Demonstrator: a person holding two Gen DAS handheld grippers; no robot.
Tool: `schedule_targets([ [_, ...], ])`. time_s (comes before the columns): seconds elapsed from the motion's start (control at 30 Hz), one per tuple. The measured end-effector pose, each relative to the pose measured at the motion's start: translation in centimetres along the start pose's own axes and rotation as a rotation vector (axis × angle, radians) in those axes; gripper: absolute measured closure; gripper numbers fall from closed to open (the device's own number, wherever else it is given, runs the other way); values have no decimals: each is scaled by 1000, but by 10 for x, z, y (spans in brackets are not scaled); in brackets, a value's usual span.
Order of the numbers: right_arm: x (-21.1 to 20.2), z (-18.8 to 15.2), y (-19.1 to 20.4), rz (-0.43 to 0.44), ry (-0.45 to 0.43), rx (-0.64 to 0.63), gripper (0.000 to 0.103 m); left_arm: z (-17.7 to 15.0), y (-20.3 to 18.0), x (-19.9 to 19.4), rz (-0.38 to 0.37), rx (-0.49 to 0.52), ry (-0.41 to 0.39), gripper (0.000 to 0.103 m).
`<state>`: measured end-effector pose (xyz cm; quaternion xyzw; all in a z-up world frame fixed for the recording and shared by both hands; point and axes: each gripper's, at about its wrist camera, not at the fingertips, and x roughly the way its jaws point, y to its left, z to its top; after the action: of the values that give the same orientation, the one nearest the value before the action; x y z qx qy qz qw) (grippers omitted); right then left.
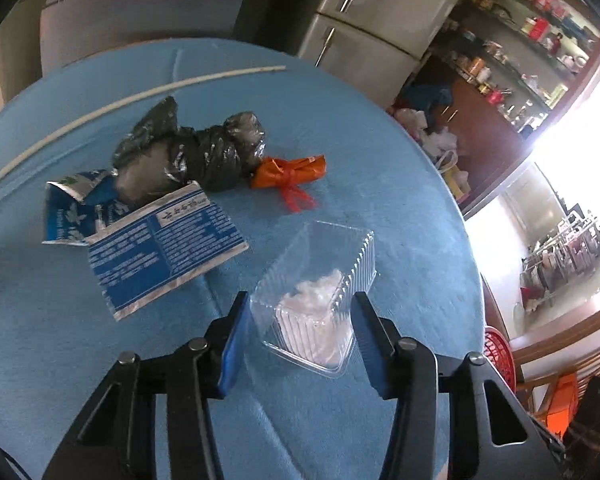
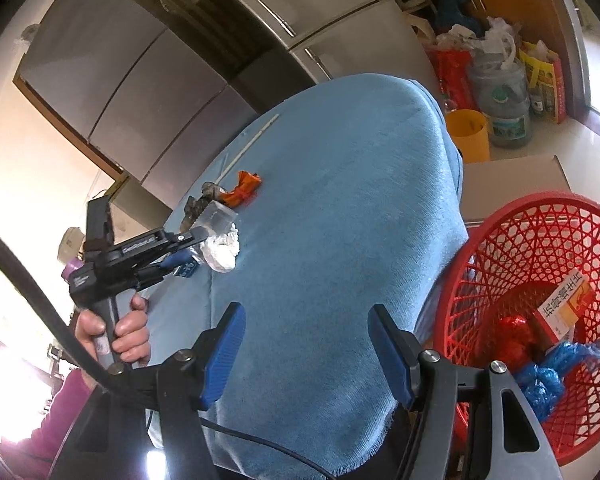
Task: Collect trash
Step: 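Pull the white tissue out with the right gripper while the left holds the container, then lift the container with the left gripper while the right holds the tissue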
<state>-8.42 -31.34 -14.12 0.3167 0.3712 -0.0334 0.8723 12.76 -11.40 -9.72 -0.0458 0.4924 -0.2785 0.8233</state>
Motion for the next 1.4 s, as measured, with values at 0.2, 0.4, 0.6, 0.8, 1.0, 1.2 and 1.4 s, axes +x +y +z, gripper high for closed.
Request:
schedule_targets([
  [0.2, 16, 8, 29, 13, 24, -84, 36, -19, 19, -48, 31, 2, -61, 51],
  [0.4, 54, 30, 72, 33, 56, -212, 36, -51, 53, -86, 189, 17, -108, 51],
  [0.6, 115, 48, 107, 76, 137, -253, 36, -78, 79, -86, 305, 50, -92, 50],
  [0.8, 169, 57, 123, 45, 193, -252, 36, -90, 88, -78, 291, 79, -46, 46],
  [1.0, 199, 62, 125, 24, 230, -231, 36, -88, 93, -91, 210, 68, -76, 34],
  [1.2, 215, 54, 130, 3, 273, -231, 56, -77, 86, -72, 209, 105, -24, 30],
  [1.4, 203, 47, 131, 11, 231, -259, 63, -70, 90, -58, 200, 85, -11, 52],
])
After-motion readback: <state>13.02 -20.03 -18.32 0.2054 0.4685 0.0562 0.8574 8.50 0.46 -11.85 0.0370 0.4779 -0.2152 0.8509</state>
